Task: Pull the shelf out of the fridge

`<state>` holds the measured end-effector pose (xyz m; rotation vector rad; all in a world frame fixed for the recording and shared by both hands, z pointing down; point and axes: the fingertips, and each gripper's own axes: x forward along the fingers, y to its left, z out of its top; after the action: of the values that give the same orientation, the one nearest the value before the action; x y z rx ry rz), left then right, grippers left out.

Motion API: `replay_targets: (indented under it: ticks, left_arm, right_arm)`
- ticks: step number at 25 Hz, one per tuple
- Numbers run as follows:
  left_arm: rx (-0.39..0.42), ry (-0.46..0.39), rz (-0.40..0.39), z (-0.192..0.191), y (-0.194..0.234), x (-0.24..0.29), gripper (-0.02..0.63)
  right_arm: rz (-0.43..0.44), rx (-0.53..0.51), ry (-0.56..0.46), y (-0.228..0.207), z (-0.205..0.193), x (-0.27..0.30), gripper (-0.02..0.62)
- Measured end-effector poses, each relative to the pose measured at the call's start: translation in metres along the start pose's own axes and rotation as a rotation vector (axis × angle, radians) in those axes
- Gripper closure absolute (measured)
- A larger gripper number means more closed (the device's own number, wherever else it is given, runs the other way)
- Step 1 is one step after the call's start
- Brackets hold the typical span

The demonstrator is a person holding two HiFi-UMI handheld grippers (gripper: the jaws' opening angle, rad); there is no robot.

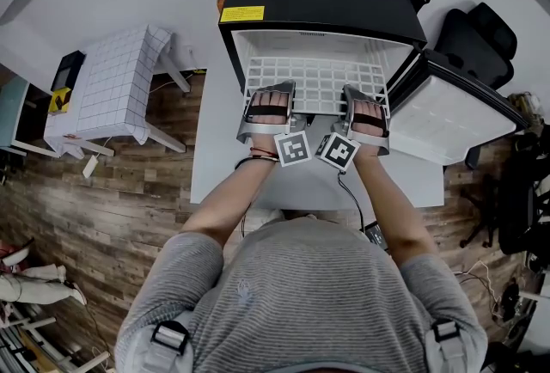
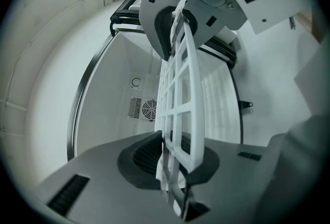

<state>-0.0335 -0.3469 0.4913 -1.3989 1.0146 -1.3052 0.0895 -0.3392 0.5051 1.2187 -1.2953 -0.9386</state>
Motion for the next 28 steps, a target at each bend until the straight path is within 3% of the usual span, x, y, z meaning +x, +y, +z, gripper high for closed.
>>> replay_targets:
  ticks: [28]
  left_arm:
    - [-0.012, 0.007, -0.01, 0.001, -0.004, -0.015, 0.558]
  right_arm:
    - [0.004, 0.013, 0.001, 0.002, 0.0, -0.016, 0.552]
